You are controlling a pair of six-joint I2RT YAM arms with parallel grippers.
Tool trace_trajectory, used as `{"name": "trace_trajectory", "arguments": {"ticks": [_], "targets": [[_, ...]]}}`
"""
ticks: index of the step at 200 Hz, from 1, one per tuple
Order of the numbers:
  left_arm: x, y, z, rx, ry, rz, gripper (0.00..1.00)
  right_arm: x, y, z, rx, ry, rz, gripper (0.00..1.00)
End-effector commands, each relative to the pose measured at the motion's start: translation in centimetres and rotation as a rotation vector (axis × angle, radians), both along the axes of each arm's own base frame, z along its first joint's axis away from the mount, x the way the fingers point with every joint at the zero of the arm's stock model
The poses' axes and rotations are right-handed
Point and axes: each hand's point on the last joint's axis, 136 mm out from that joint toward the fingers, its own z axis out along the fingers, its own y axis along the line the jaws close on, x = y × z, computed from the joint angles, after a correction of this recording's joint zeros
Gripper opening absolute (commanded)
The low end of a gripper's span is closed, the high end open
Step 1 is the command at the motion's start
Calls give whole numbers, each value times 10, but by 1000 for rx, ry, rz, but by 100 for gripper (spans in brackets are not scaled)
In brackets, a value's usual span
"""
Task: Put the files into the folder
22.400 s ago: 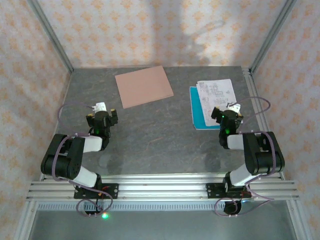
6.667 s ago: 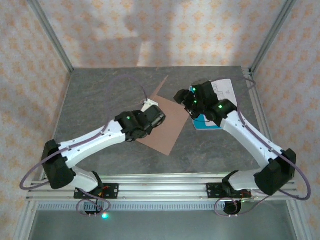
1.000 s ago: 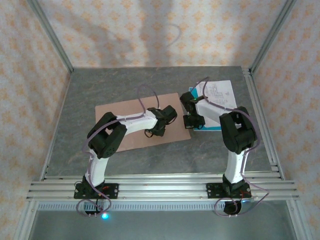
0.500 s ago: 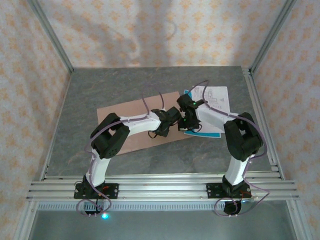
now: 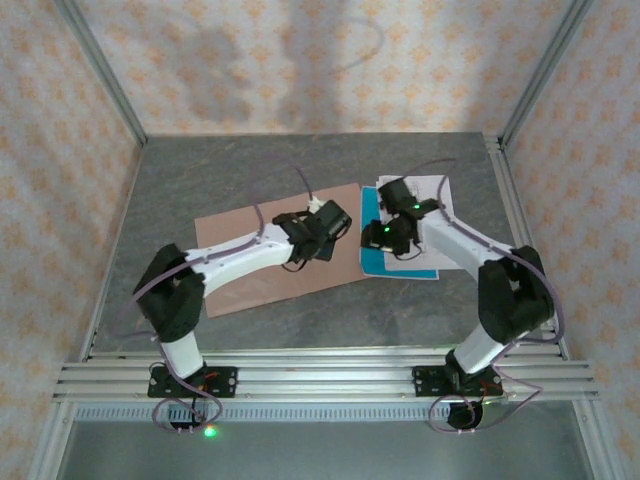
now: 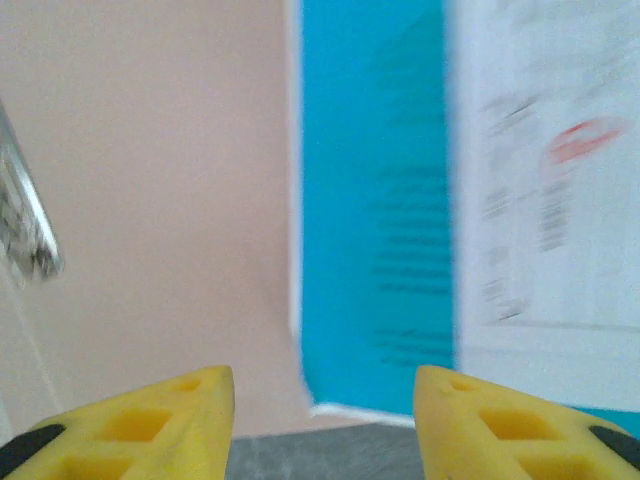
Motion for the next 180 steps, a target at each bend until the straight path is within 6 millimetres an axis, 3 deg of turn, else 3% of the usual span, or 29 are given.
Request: {"name": "trace_trajectory", "arguments": {"ticks": [1, 16, 31, 49, 68, 96, 101, 125, 180], "targets": [[8, 40, -8, -29, 51, 171, 53, 22, -57, -3, -57, 11, -242, 43], [15, 66, -17, -63, 102, 253, 44, 32, -92, -12, -59, 51, -373, 33], [20, 87, -27, -78, 143, 316, 37, 41, -119, -21, -71, 78, -462, 31], [29, 103, -38, -96, 182, 359, 37, 50, -141, -32, -87, 106, -525, 31], [41, 106, -51, -121, 215, 369, 45, 58, -150, -46, -109, 140, -548, 31], [58, 94, -63, -127, 239, 338, 51, 62, -149, -73, -123, 209, -541, 31], [59, 93, -75, -111, 265, 340, 51, 61, -148, -77, -124, 224, -537, 31], [64, 85, -95, -116, 303, 333, 51, 54, -137, -95, -111, 268, -499, 30], [66, 50, -120, -122, 329, 264, 49, 40, -105, -95, -153, 285, -368, 30]]}}
